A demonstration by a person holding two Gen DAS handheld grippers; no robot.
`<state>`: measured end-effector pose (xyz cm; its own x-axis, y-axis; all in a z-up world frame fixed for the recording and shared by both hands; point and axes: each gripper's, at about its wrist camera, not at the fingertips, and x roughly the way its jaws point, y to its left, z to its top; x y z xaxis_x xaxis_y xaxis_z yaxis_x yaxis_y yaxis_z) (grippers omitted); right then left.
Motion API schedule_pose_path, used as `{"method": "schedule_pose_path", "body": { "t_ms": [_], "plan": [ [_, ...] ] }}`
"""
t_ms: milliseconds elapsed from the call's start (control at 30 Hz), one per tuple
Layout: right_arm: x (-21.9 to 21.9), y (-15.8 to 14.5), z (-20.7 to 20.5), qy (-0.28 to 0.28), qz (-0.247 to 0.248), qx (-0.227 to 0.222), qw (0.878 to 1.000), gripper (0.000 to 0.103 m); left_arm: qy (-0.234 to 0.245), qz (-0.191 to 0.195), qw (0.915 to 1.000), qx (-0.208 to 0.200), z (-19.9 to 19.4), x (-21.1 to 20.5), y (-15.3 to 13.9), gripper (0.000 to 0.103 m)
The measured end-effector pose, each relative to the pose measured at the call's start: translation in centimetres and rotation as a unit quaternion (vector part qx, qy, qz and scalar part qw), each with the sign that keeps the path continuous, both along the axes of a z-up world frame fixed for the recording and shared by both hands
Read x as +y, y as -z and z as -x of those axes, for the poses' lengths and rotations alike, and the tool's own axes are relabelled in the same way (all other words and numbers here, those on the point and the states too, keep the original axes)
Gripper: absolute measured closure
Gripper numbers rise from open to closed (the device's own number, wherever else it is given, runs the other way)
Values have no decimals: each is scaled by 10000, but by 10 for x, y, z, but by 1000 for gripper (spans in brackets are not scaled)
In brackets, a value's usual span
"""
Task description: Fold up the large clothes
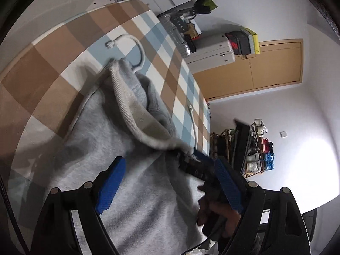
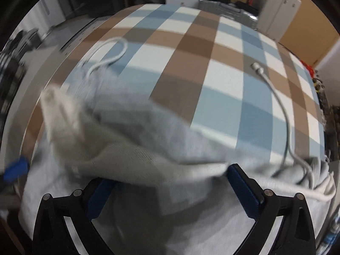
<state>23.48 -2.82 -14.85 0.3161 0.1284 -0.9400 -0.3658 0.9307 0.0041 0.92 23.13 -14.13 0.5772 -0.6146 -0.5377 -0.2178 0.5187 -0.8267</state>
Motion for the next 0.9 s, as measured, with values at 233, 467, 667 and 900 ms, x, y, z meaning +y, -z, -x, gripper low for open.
{"method": "schedule_pose_path", "body": {
  "t_ms": [233,467,667,900],
  "plan": [
    [-3,-18,-26,348,726,-885,9928,5,78,49,9999,136,-4,-1,5,21],
    [-18,-66,-20,92,-106,-1307,9913,3,-141,190,9996,168,0,13,5,21],
    [30,-62,11,-1562,-96,-959,9830,3,-484,473,9977,69,10,37,0,21],
    [101,-17,19,-2667,566,-786,9589,5,-789,465,9958,74,14,62,2,21]
  ]
}}
